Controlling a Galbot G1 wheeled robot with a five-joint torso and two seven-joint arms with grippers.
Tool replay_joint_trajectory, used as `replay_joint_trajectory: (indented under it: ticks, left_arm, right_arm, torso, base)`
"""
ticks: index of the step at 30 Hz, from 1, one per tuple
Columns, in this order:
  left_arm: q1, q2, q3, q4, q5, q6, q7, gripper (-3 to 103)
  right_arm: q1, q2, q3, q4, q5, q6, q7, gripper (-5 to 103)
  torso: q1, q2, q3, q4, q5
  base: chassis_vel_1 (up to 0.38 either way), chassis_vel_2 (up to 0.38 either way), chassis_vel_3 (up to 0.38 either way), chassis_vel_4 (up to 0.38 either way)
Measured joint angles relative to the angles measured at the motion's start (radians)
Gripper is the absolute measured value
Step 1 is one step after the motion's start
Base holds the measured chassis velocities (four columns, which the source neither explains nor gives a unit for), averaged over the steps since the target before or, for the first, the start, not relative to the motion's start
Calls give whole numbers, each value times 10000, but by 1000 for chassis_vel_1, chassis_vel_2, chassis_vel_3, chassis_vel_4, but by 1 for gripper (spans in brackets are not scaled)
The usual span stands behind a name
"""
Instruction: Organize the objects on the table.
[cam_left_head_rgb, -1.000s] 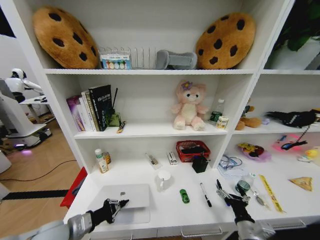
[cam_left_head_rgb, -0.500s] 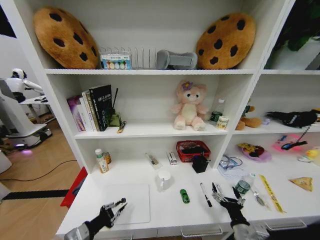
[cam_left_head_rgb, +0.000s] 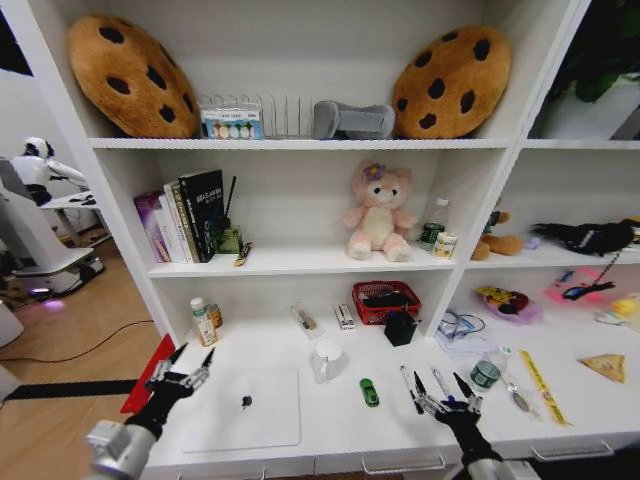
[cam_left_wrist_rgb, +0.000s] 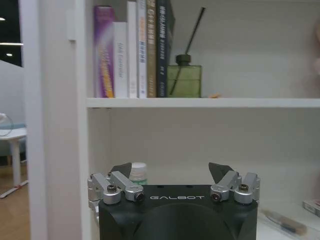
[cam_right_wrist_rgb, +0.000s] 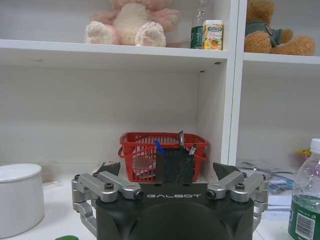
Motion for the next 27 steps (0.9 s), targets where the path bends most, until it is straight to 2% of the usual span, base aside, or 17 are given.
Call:
replay_joint_trajectory:
  ticks: [1,4,9,12,19,27]
  left_arm:
    - [0,0,0,0,0,0,0,85]
    - [24,-374,-418,0,-242,-66,-31,98]
    - [140,-637,-677,175,-358,-246,140,100]
    - [253,-788,-771,254,-372,-337,217,100]
    - [271,-795,-774,262,-362,-342,232,100]
    - [272,-763,-747,267,-339,-342,238,100]
  right_arm:
    - [0,0,0,0,0,0,0,100]
    - [-122,-83,47,-12,39,70,23,100]
    - [-258,-249,105,95,-31,141,19,100]
    - [-233,-326,65,115,-49,140,17,100]
    - [-227,-304,-98,74,-144,140,12,100]
    - [127,-350,-772,-544,-458,112,-35,100]
  torso:
    - [0,0,0,0,0]
    - [1,0,0,0,-1]
    - [0,0,0,-4,-4]
    - [0,0,1,3,-2]
    - [0,0,1,-3,-4]
    - [0,0,0,-2,-3]
  base:
    - [0,0,0,0]
    - [0,0,0,0]
    - [0,0,0,0]
    - [0,0,0,0]
    - [0,0,0,0]
    - [0,0,0,0]
